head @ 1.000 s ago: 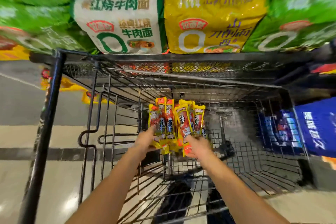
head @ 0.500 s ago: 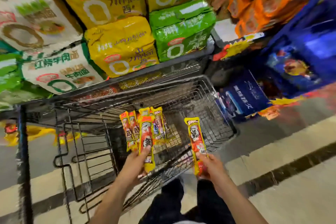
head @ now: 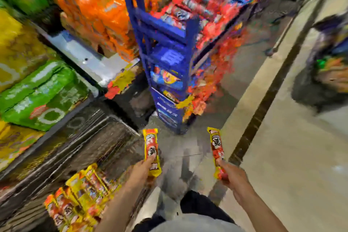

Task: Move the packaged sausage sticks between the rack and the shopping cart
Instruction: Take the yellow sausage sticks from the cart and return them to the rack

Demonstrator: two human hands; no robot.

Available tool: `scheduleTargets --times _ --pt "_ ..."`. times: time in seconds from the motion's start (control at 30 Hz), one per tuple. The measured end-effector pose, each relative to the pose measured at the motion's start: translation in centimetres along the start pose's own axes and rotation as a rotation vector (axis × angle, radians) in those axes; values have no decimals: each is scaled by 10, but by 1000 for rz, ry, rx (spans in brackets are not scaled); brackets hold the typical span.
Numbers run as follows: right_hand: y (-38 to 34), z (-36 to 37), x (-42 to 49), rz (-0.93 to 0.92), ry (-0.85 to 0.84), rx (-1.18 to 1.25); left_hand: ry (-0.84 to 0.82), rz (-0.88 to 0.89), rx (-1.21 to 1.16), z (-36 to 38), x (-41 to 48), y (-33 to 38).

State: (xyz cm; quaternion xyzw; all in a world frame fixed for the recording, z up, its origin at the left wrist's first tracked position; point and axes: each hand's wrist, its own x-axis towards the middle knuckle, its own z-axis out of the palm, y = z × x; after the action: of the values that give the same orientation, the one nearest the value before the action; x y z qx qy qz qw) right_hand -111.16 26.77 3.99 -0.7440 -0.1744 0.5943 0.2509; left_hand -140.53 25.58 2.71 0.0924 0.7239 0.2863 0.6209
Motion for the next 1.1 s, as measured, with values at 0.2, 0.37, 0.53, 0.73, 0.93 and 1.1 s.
scheduleTargets --times 0.2,0.37,0.53,0.73,0.93,1.1 --pt "-38 -120 40 10 164 245 -229 -33 229 156 17 38" --pt "-56 -178 65 3 239 304 -239 46 407 251 10 73" --pt "-76 -187 90 -17 221 265 -263 99 410 299 29 104" --pt "-114 -189 121 -33 117 106 -207 134 430 335 64 132" --pt "-198 -232 196 -39 140 123 -175 109 373 393 94 186" --pt "-274 -272 250 -91 191 212 -219 222 409 465 100 263"
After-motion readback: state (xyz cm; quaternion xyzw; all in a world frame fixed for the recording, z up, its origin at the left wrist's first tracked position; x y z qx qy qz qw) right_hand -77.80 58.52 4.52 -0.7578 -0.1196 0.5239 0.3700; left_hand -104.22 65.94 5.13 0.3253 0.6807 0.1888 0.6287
